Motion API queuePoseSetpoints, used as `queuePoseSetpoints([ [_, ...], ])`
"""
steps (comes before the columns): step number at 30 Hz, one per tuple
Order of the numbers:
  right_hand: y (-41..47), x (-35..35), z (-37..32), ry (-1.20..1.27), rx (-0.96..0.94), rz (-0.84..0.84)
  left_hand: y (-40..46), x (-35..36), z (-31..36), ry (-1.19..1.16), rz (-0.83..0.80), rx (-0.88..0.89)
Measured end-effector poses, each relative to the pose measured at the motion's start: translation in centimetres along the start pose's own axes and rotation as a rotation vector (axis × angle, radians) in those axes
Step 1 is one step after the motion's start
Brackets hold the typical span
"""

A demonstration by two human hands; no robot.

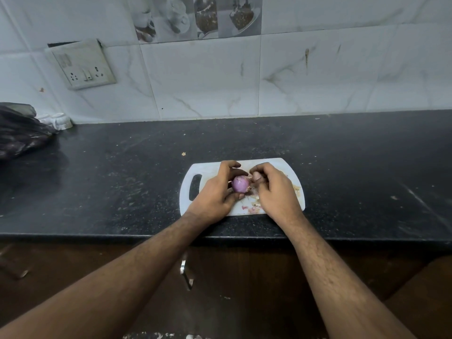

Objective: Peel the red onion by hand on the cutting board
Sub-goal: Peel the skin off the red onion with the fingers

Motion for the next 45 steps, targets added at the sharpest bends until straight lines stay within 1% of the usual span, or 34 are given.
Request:
queuePoseSetpoints([
  [3,-0.1,0.4,0.0,-0.063,-0.047,-0.042,0.0,0.0,0.0,0.014,0.009,-0.004],
  [8,0.0,0.0,0.2,0.053,0.003,-0.043,0.2,-0.1,-0.5,0.080,0.012,0.006],
  [14,0.1,0.1,0.4,0.069,0.012,-0.017,0.2,-0.1,-0.4,0.145,0.004,0.028],
  [20,0.1,0.3,0.4,-0.019,0.012,-0.023,0.1,0.0,-0.2,0.137,-0.002,0.047],
  [23,0.0,0.1,0.2,0.012,-0.022,-0.009,0.1,-0.1,-0.2,0.121,-0.002,0.037],
  [26,-0.1,0.0,0.0,0.026,-0.049,-0.028,0.1,-0.1,-0.2,0.121,-0.014,0.028],
  [31,-0.2,-0.2,0.0,0.029,-0.017,0.013,0.1,-0.1,0.1,0.147,-0.029,0.021],
  [36,-0.6,-0.5,-0.6,-0.046,0.005,0.091,-0.1,-0.2,0.3,0.140,-0.028,0.044],
  [41,-0.8,-0.3,-1.0,-0.188,-0.036,0.099,-0.1,-0.2,0.2,0.138,-0.028,0.051],
  [45,-0.7,-0.3,-1.0,-0.245,-0.024,0.092,-0.1,-0.1,0.2,0.145,-0.036,0.053],
])
Point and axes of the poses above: each hand's wrist, its own y-axis towards the middle knuckle, its own x-axis out of the palm, z = x × y, the point moved 2 cm from there along y, towards the middle knuckle, and after that the axes turned 12 degrees about -z, right-handed, at the moved point
